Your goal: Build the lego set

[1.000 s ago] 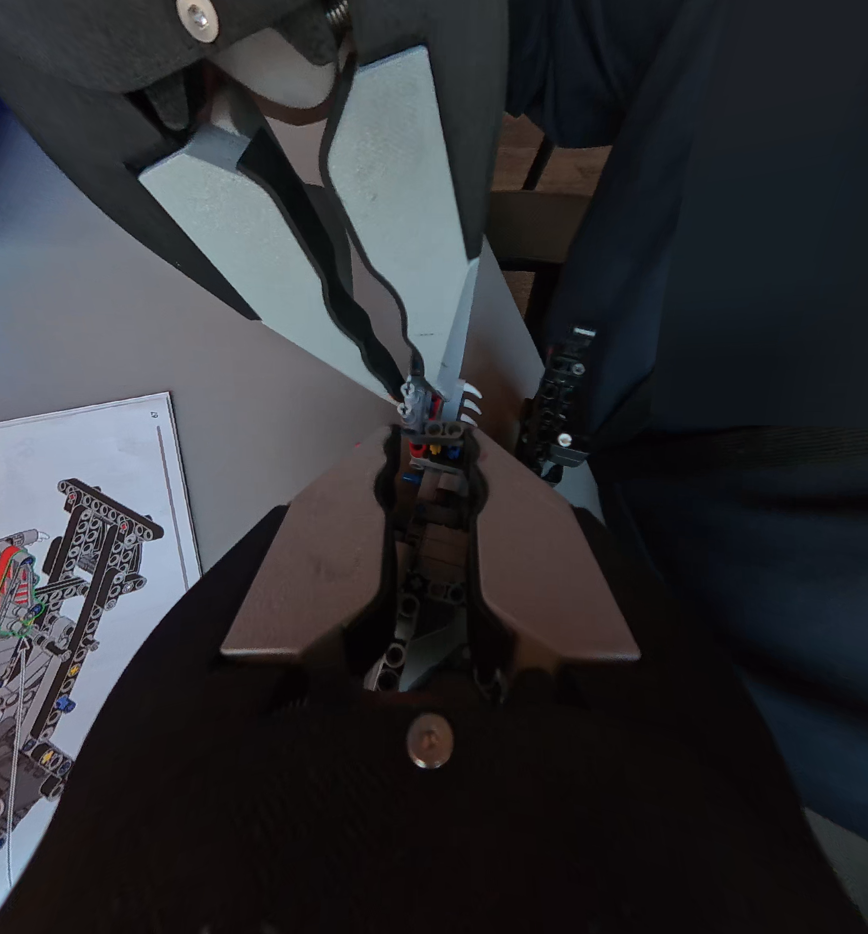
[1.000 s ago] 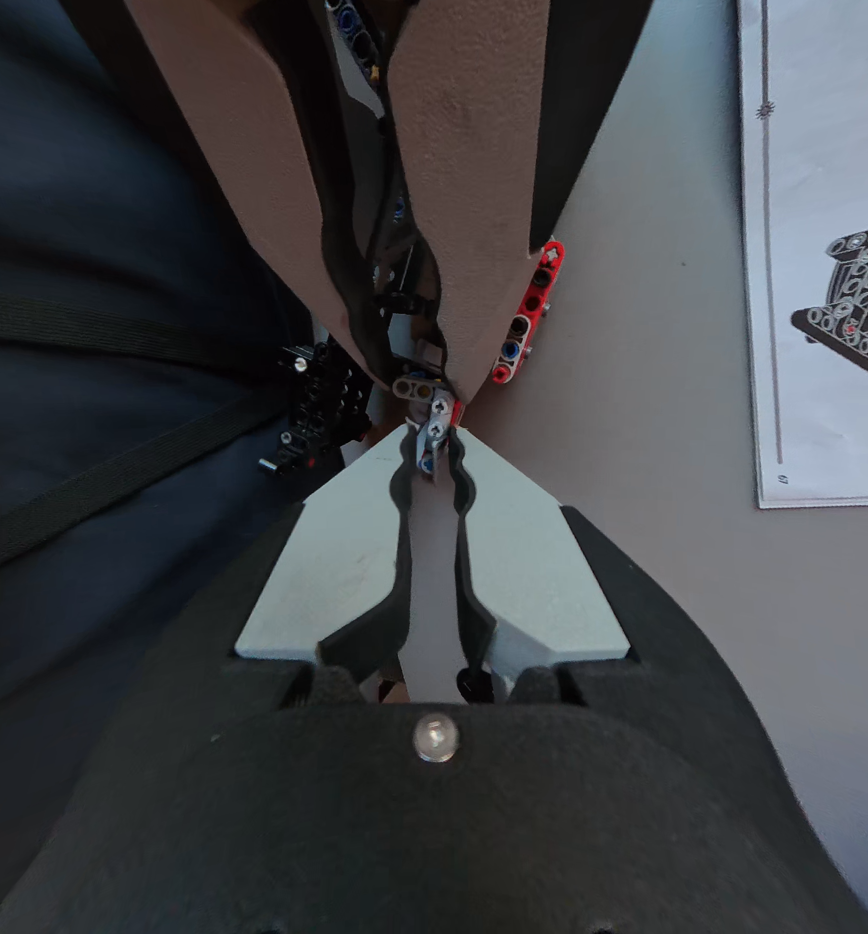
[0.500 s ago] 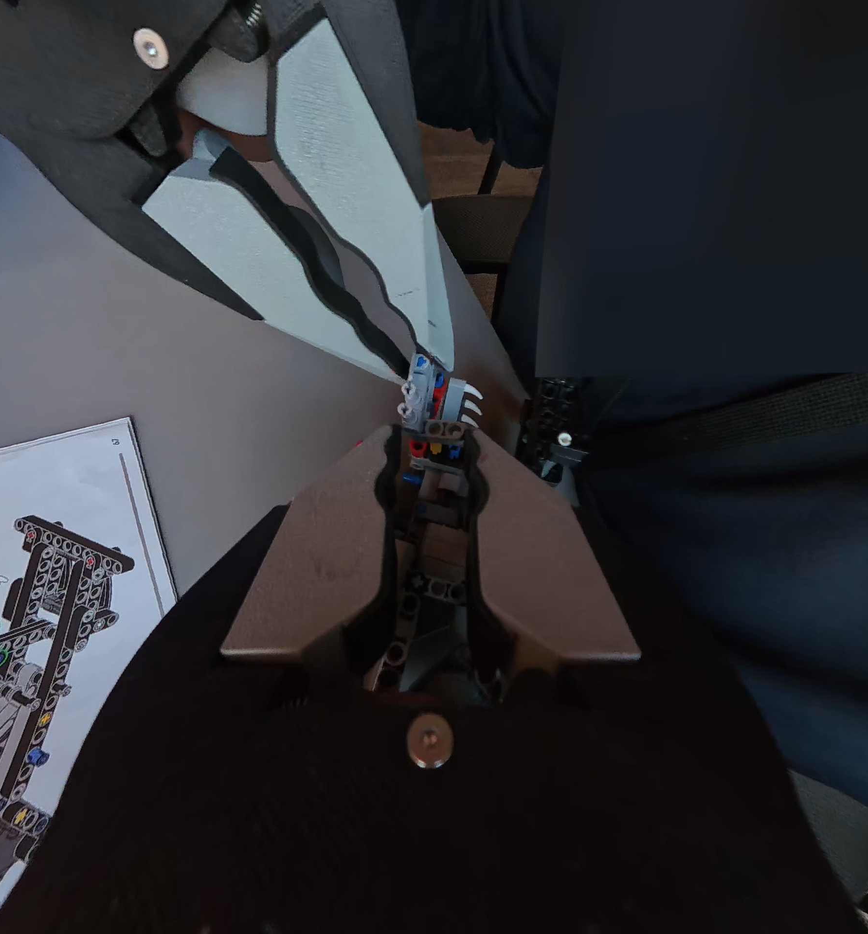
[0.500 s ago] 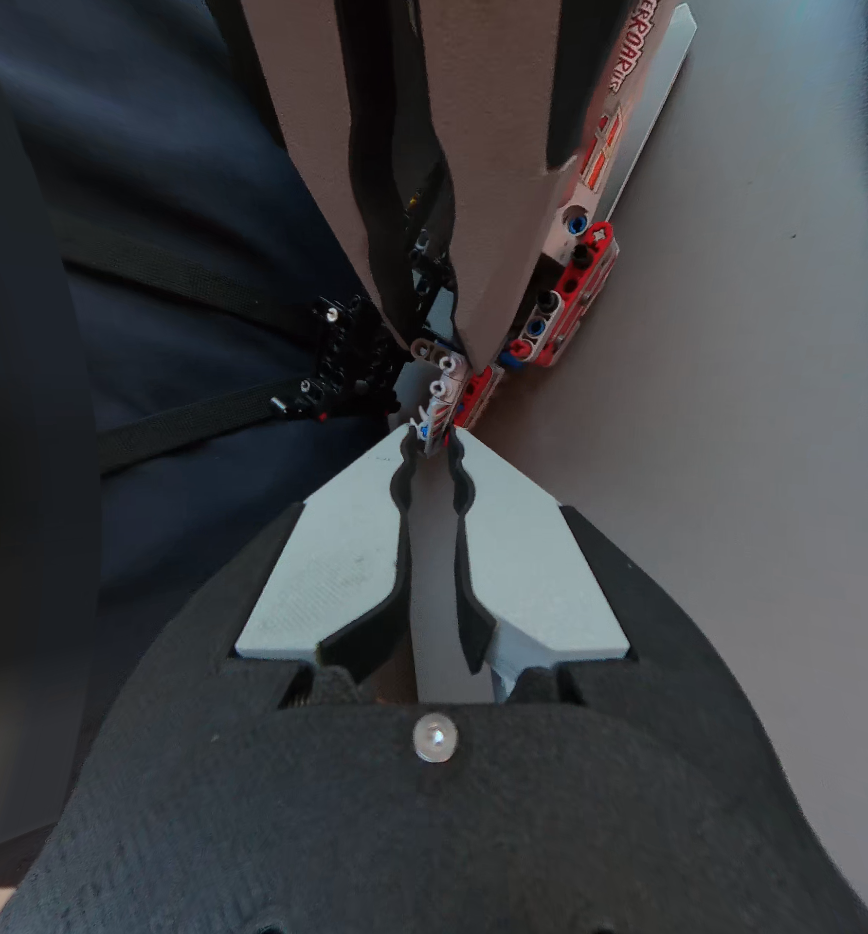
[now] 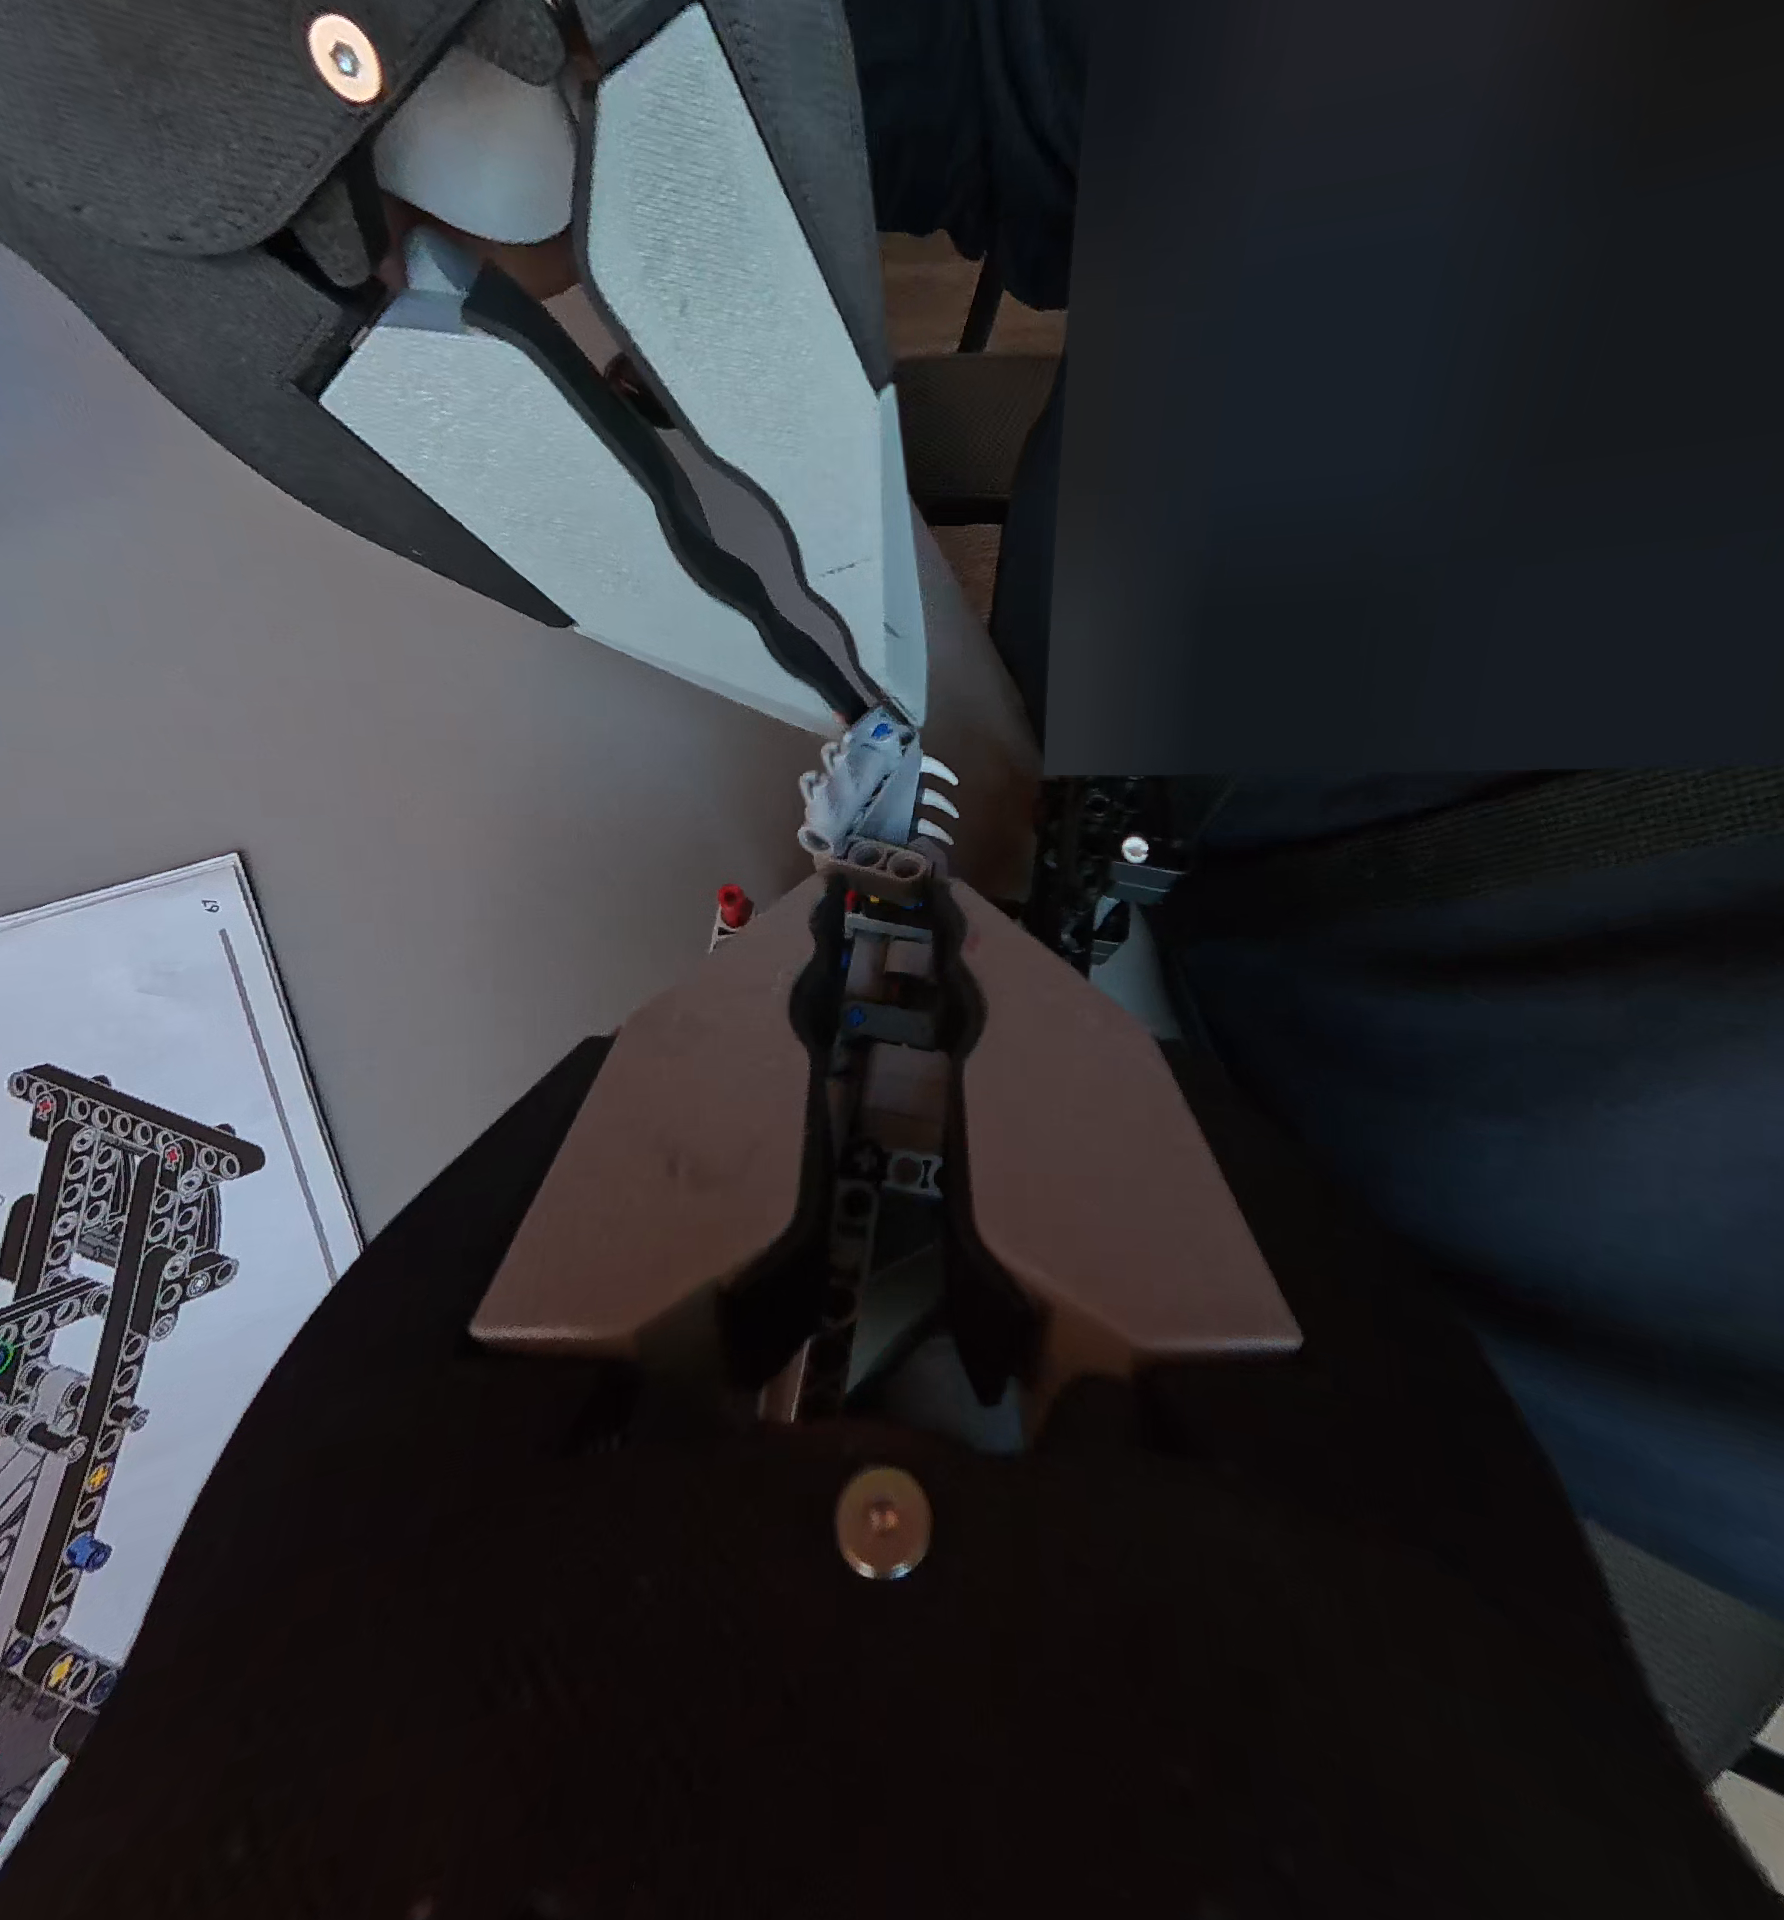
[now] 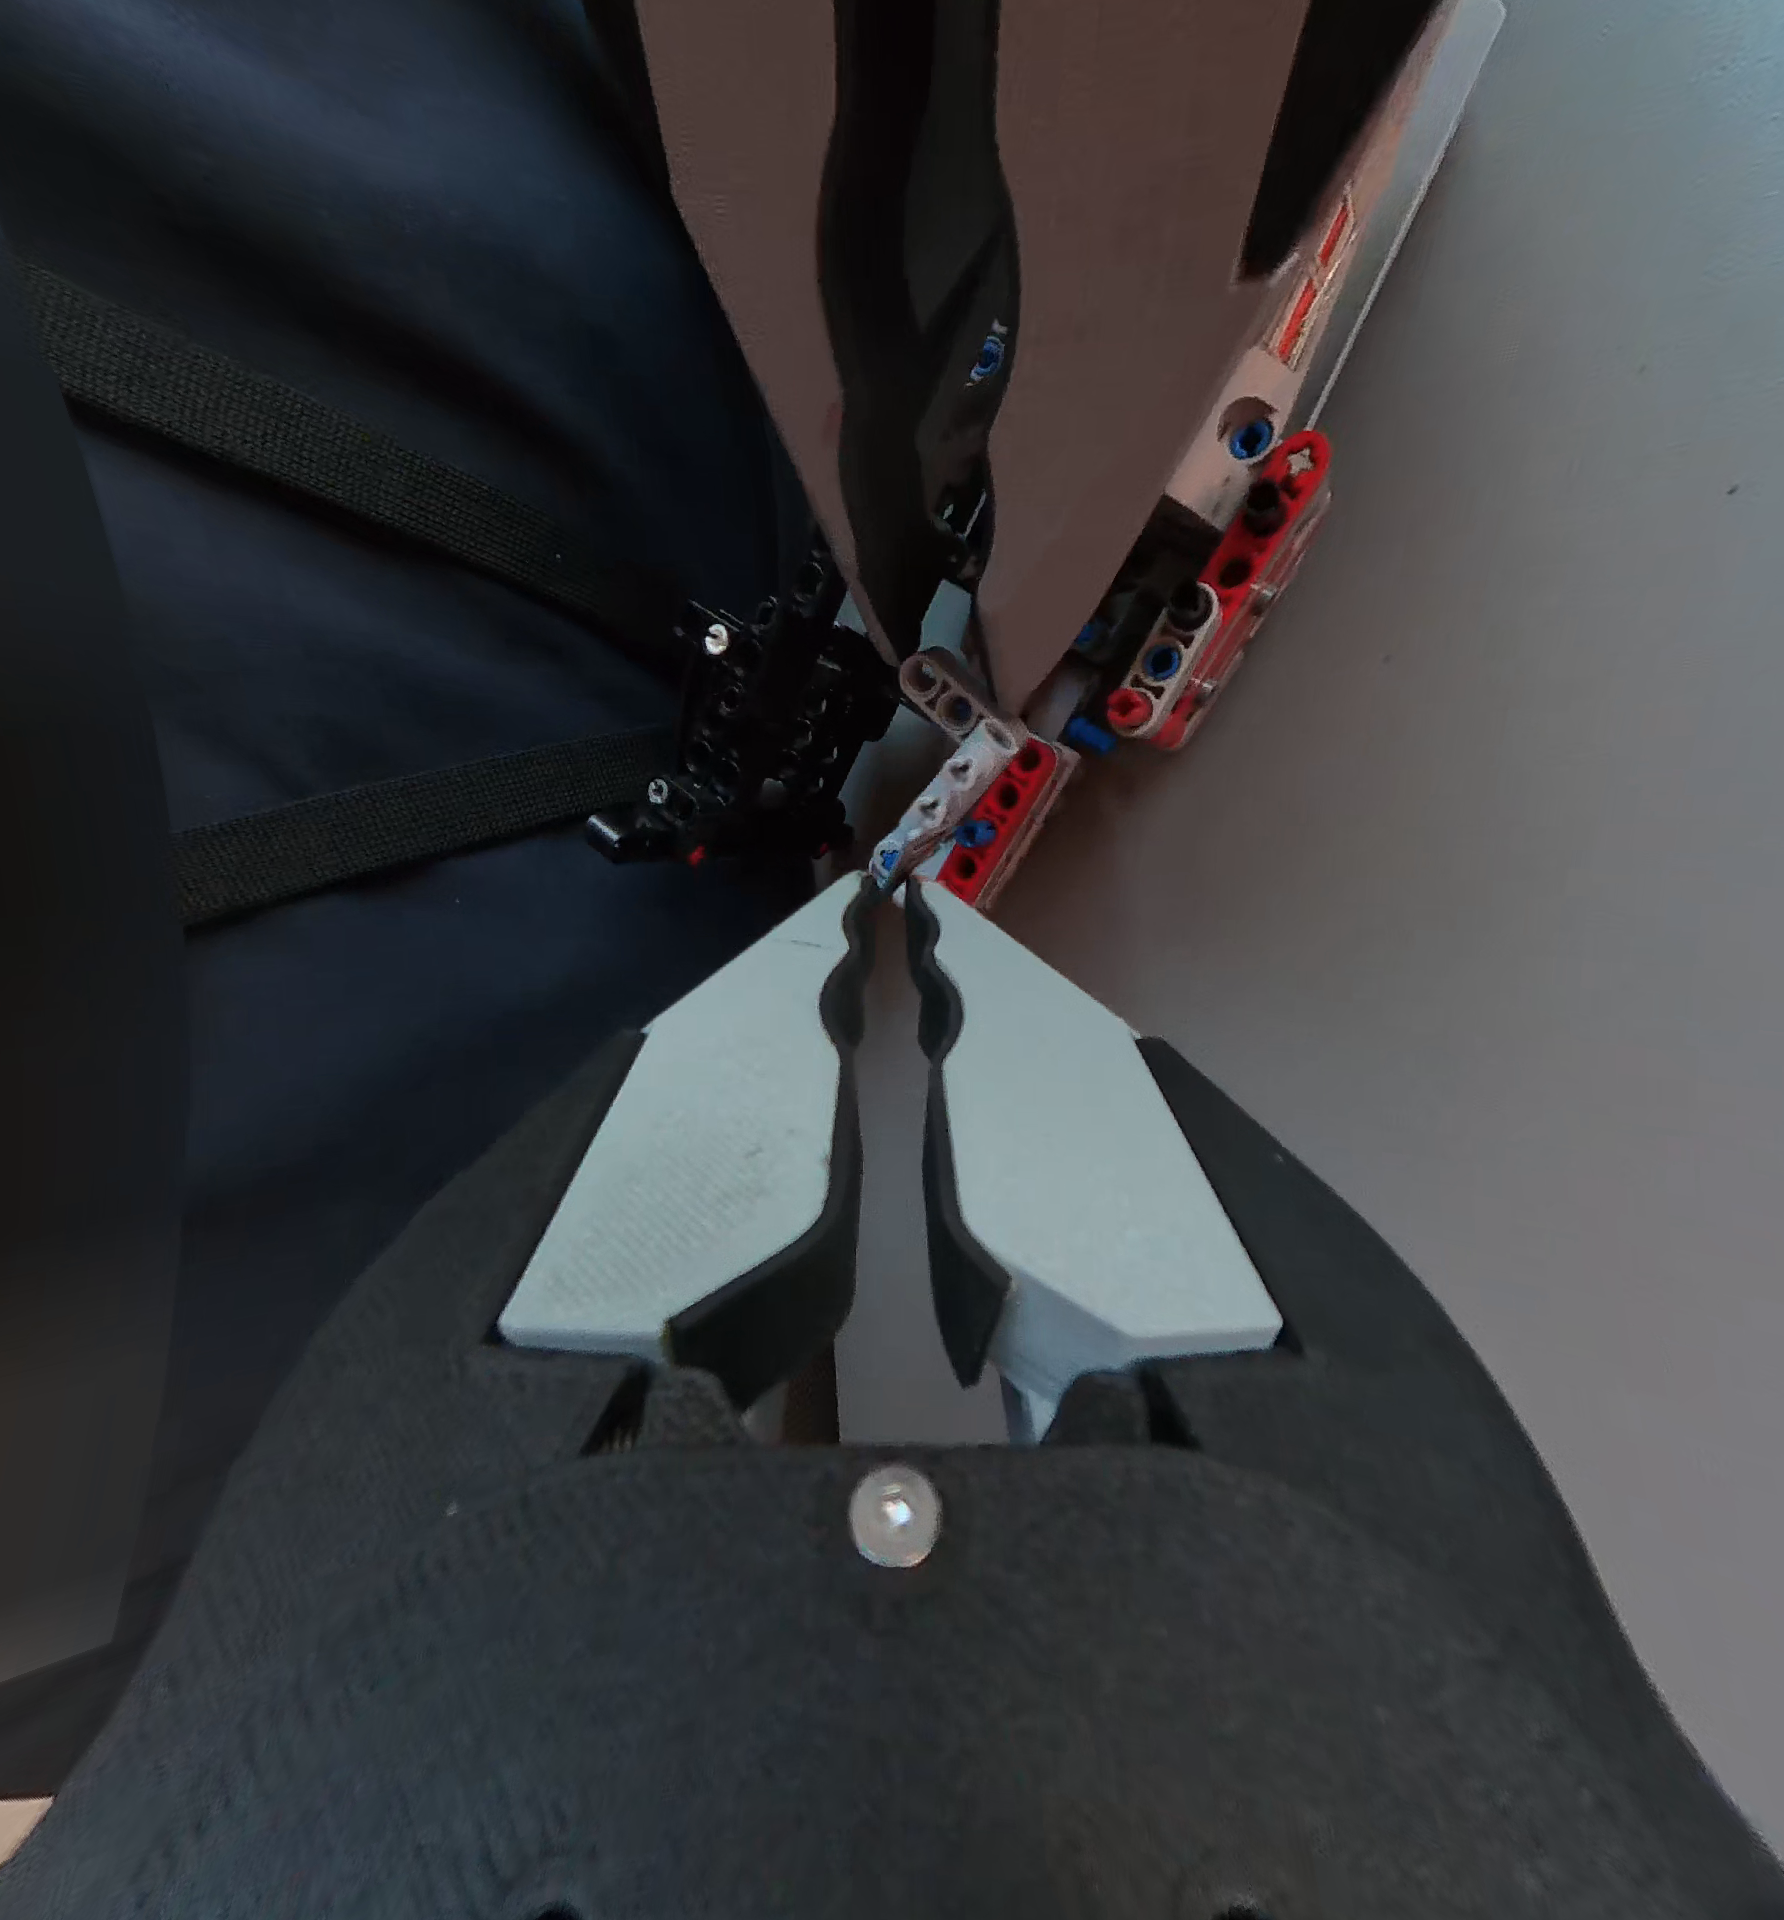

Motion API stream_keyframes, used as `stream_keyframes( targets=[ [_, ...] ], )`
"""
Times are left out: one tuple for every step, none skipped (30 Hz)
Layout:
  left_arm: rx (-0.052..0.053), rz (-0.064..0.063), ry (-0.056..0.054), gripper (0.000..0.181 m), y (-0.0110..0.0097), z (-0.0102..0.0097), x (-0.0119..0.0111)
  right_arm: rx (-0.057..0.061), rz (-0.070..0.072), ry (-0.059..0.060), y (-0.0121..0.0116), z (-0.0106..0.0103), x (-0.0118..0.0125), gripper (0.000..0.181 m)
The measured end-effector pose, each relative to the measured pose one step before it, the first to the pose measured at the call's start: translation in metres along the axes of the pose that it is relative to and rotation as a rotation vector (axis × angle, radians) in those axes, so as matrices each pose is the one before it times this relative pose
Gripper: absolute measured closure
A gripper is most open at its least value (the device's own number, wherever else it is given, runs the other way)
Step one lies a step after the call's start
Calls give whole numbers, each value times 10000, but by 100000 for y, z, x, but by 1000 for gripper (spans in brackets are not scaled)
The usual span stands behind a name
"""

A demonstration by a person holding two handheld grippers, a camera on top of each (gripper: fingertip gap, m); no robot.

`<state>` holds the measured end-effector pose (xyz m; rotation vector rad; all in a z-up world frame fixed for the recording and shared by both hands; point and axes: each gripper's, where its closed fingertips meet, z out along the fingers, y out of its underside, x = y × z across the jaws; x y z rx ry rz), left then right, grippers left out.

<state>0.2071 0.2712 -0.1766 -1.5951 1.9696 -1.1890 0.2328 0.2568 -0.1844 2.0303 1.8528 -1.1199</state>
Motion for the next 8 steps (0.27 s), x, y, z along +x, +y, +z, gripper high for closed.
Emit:
stream_keyframes(
  targets=[
    [-42, 8, -51, 167, 32, 33, -6, -65, -3, -51, 8, -115, -41, 180],
    [-39, 19, -82, 167, 17, 31, -12, -33, -30, -71, -58, -84, -113, 180],
    [-36, 24, -85, 167, 12, 40, -2, 2, -19, -93, -108, -31, -182, 180],
    [-35, -39, -113, 167, -10, 36, -28, -14, -5, -28, -60, -7, -106, 180],
    [-47, -123, -208, 167, 13, 26, -176, 18, 13, 69, -42, 7, 40, 180],
    [-25, -115, -190, 168, 19, -1, -95, 61, 42, 81, -39, -2, 76, 180],
    [8, -83, -159, 168, 12, -23, -18, 101, 68, 17, -46, -15, 1, 180],
    [33, -83, -201, 170, 12, -47, -75, 154, 66, -37, -77, -29, -58, 180]
  ],
)
